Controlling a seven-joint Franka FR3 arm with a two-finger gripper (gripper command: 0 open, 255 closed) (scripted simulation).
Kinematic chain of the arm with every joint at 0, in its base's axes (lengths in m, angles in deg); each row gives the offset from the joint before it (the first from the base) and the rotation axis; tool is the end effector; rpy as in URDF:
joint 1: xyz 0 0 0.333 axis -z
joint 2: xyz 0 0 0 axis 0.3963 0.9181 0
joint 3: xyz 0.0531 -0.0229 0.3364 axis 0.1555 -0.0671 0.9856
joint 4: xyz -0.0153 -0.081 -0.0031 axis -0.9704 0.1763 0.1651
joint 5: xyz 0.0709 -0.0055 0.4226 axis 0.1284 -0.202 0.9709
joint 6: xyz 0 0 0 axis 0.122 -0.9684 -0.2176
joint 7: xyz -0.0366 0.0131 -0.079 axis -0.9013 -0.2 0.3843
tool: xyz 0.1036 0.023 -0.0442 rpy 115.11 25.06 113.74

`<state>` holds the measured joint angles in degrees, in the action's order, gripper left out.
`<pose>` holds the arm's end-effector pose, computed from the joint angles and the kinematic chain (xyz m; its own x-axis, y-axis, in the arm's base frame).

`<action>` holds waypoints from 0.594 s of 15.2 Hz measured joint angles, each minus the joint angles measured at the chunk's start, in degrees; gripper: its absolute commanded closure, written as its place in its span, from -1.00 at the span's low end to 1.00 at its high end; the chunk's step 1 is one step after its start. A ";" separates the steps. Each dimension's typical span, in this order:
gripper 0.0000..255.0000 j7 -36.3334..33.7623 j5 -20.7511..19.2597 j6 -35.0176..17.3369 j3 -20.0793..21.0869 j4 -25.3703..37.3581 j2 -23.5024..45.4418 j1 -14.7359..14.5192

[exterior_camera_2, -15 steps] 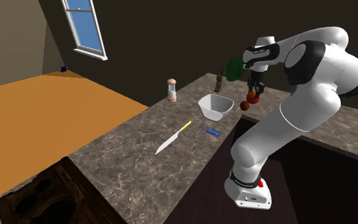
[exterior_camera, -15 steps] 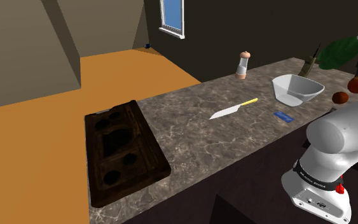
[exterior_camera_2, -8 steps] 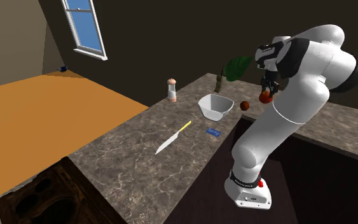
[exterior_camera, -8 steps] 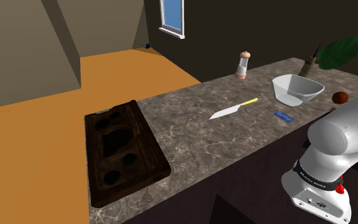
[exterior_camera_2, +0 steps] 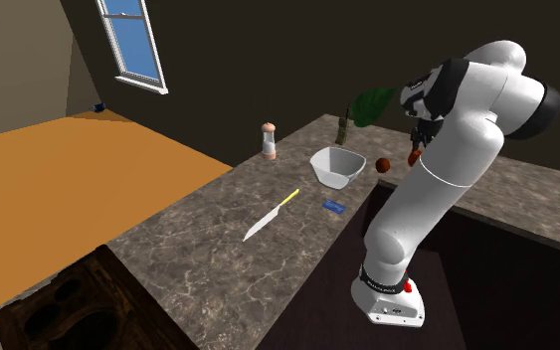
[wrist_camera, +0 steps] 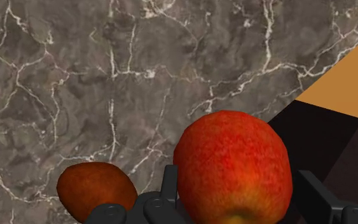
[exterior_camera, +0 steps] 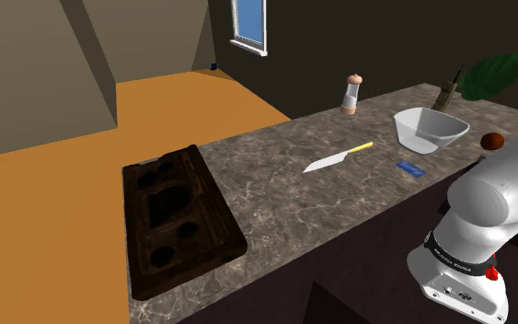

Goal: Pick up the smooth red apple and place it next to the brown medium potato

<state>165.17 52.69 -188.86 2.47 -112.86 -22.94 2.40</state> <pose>-0.1413 -0.5439 0.4387 0.9090 0.4131 -0.0545 0.4118 -0.9106 -0.0346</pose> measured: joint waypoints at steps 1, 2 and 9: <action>1.00 0.30 0.47 -0.90 -0.91 -0.46 0.62 -0.65; 1.00 0.36 0.52 -1.68 -1.30 -1.11 0.81 -0.81; 1.00 3.67 5.23 -8.11 -10.74 -4.57 6.02 -8.30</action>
<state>168.84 57.93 -196.98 -8.27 -117.43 -16.92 -5.90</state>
